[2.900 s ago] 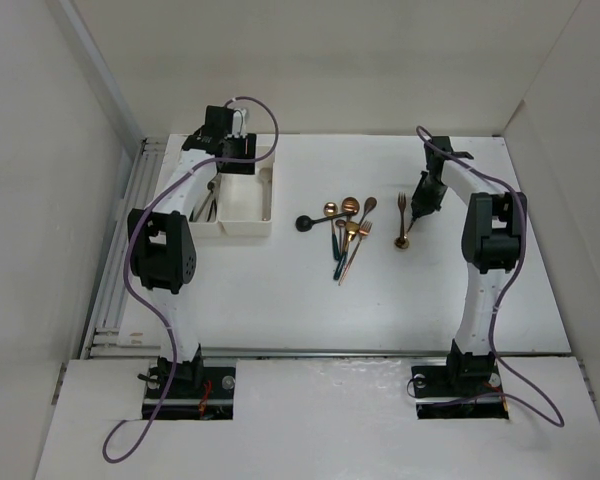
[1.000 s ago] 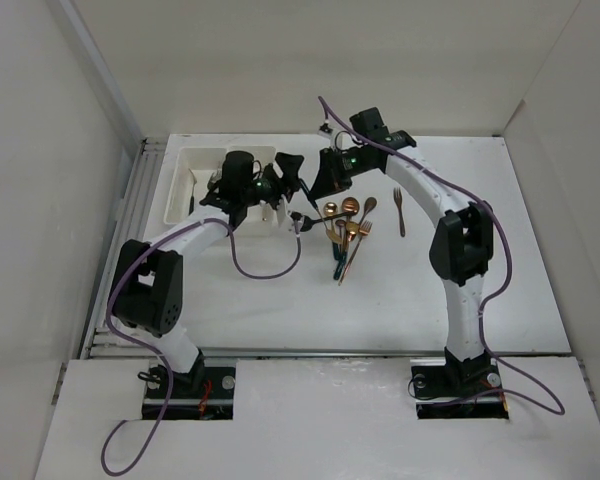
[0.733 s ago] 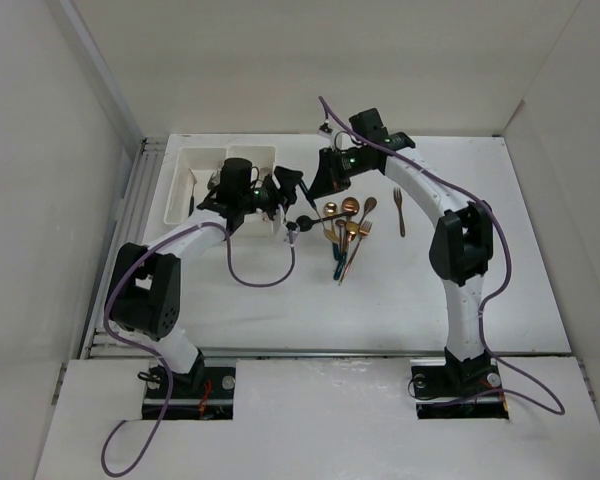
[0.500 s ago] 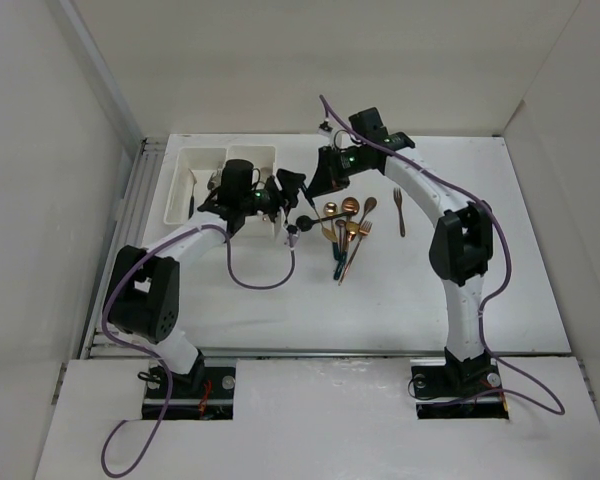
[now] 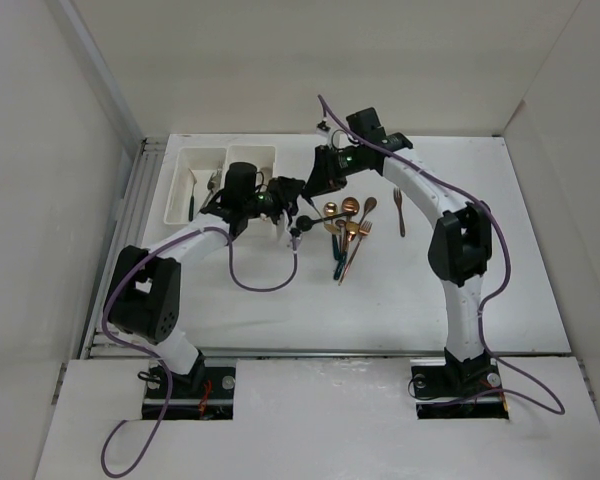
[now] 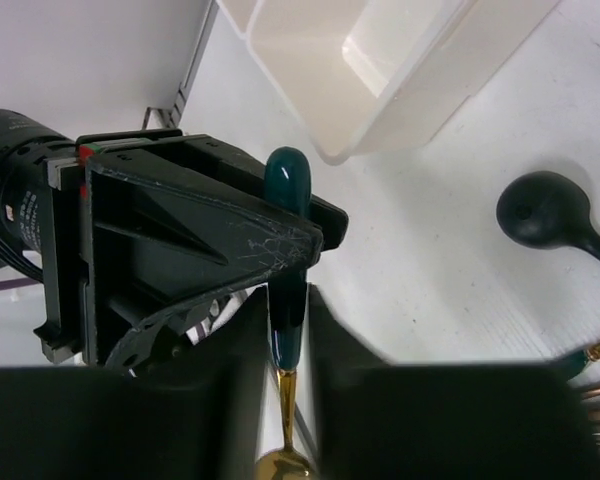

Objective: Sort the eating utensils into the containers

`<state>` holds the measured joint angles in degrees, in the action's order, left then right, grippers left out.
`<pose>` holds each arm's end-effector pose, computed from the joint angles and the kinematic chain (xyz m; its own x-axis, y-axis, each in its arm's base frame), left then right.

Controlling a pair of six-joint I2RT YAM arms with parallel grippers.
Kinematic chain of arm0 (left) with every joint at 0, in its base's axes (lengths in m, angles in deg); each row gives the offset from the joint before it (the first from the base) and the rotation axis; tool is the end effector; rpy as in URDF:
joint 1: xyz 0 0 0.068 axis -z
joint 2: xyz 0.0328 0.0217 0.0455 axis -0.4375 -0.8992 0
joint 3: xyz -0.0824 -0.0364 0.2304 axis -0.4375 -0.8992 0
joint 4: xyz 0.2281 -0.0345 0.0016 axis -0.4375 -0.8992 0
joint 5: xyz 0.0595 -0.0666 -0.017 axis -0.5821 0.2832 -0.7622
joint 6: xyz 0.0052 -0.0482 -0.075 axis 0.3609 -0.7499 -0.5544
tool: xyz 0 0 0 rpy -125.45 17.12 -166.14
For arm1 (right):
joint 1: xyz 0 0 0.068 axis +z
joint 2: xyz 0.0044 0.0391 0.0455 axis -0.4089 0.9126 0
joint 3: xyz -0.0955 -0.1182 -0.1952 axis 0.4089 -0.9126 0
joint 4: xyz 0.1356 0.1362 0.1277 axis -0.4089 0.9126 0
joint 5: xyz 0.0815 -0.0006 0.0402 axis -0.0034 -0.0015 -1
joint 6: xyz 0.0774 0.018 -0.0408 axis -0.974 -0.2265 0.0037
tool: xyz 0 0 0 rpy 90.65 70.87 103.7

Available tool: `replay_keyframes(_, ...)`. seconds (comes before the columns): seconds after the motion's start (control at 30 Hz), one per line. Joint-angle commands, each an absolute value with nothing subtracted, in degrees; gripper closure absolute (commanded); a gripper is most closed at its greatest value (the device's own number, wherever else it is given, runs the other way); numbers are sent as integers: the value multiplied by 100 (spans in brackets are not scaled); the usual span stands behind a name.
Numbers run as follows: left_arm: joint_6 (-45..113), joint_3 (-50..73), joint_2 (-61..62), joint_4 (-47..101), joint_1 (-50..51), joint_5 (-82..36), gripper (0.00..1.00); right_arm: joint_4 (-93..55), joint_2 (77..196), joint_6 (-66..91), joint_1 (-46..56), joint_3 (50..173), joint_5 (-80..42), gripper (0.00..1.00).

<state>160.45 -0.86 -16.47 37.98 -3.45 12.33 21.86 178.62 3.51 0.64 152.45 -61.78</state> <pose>0.3157 -0.1899 0.2425 0.9256 0.3300 0.1855 -0.0855 -0.2951 0.9516 0.3835 0.2450 0.2546 -0.8501 -0.2042 -0.4854 -0.5233 0.4297 0.7358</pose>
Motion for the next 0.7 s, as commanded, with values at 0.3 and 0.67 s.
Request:
replay_keyframes(0.3, 11158, 1874, -1486, 741, -440, 581, 100, 188, 15642, -1682, -1507, 14521, -4326, 25)
replay_keyframes(0.67, 3763, 3176, -3251, -203, -2031, 1401, 100, 1328, 15015, -1141, -1499, 14273, -1087, 12)
